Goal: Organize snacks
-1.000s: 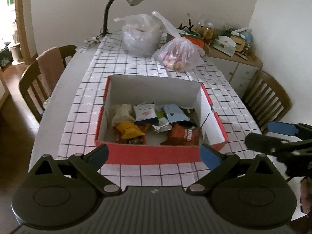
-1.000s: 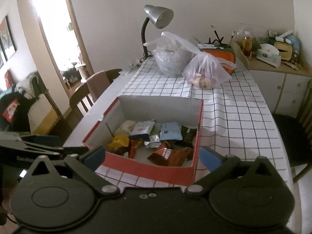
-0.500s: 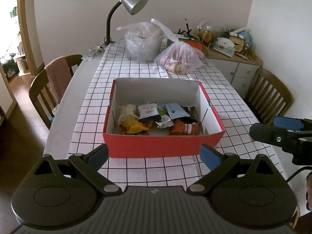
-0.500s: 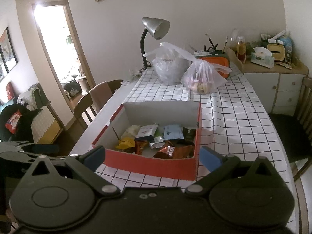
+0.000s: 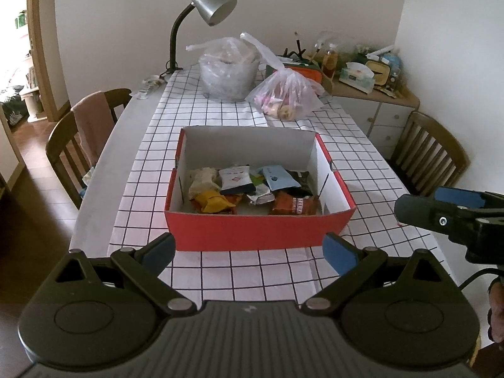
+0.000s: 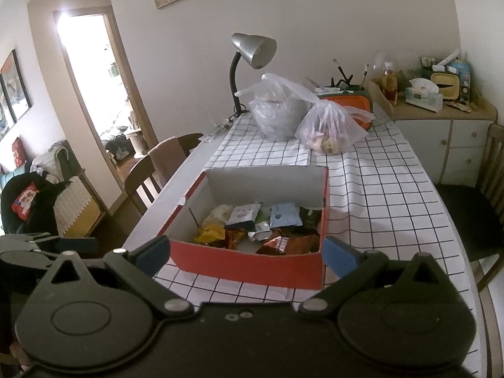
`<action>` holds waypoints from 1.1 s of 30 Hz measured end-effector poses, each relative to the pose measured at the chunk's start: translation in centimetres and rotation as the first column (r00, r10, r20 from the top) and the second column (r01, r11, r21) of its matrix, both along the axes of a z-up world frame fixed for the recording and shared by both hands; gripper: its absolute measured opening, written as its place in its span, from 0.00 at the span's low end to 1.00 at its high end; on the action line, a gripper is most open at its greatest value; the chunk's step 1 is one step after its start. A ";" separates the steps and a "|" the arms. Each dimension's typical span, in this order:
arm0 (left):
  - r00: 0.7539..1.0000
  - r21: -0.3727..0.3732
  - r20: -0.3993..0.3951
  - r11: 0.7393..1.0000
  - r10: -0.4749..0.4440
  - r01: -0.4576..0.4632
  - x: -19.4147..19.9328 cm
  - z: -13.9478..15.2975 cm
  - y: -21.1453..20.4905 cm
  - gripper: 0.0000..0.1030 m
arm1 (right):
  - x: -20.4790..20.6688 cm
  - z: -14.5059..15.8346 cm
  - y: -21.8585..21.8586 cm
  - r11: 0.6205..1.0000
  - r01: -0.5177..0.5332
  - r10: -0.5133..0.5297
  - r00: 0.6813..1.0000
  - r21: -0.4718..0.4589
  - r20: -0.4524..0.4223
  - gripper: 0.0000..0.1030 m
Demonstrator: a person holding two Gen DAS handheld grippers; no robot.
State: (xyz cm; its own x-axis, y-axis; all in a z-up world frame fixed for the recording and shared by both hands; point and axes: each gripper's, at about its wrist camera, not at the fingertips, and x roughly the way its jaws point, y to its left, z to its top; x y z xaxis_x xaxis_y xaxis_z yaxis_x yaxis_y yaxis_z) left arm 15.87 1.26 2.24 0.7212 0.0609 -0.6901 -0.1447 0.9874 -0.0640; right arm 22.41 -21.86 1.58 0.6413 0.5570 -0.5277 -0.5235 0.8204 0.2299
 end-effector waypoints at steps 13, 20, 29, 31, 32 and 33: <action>1.000 0.001 0.007 1.000 0.002 -0.002 -0.1 0.6 -0.1 0.97 | -0.3 0.5 0.1 1.000 0.017 -0.017 1.000 0.003 0.003 1.00; 1.000 -0.001 0.007 1.000 0.003 -0.003 0.0 0.7 -0.2 0.97 | -0.3 0.6 0.0 1.000 0.024 -0.024 1.000 0.001 0.000 1.00; 1.000 -0.005 0.000 1.000 0.003 -0.003 0.2 0.6 -0.3 0.97 | -0.4 0.3 0.1 1.000 0.030 -0.030 0.999 -0.004 -0.012 1.00; 1.000 -0.007 -0.002 1.000 0.002 -0.002 0.3 0.5 -0.2 0.97 | -0.4 0.2 0.0 0.999 0.032 -0.032 0.999 -0.005 -0.014 1.00; 1.000 -0.009 -0.003 1.000 0.004 -0.004 0.2 0.5 -0.2 0.97 | -0.3 0.2 0.0 0.999 0.035 -0.035 0.999 -0.006 -0.016 1.00; 1.000 -0.010 -0.004 1.000 0.005 -0.005 0.3 0.5 -0.2 0.97 | -0.2 0.1 0.0 0.999 0.036 -0.036 0.999 -0.006 -0.018 1.00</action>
State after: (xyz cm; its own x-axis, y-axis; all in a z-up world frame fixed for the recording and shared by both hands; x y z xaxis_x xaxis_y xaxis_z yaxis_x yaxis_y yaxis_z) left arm 16.14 1.09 2.71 0.7184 0.0574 -0.6932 -0.1494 0.9861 -0.0732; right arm 22.18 -21.83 1.66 0.6511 0.5306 -0.5427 -0.4889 0.8402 0.2348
